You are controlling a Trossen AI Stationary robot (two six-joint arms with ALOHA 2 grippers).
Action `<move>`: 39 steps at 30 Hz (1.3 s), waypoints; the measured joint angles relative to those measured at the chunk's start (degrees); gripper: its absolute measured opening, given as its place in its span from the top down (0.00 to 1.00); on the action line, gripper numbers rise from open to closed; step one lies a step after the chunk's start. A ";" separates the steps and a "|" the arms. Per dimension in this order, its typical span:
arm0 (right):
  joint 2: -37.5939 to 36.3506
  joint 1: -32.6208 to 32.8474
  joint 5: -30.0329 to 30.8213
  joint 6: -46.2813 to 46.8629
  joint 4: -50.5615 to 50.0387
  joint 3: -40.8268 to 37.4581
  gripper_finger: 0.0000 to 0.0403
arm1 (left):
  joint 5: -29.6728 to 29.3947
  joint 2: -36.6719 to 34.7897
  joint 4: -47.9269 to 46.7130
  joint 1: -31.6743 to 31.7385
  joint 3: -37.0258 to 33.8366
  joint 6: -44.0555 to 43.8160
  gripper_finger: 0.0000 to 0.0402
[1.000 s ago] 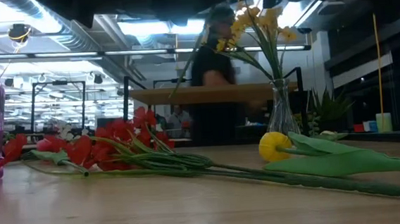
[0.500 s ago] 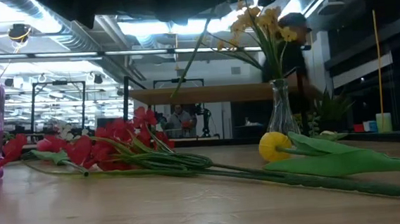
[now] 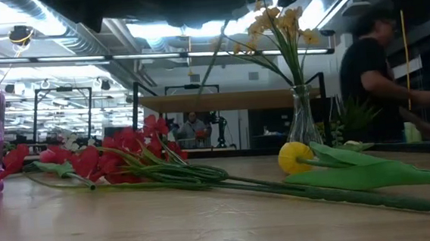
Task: Pick and place flowers into a vace then onto a shelf
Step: Put the pink flower into the transparent vase
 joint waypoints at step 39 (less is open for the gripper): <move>-34.28 15.04 32.95 13.45 -43.22 -0.04 0.99 | -0.52 -11.76 -20.55 -2.36 -0.02 -6.47 0.75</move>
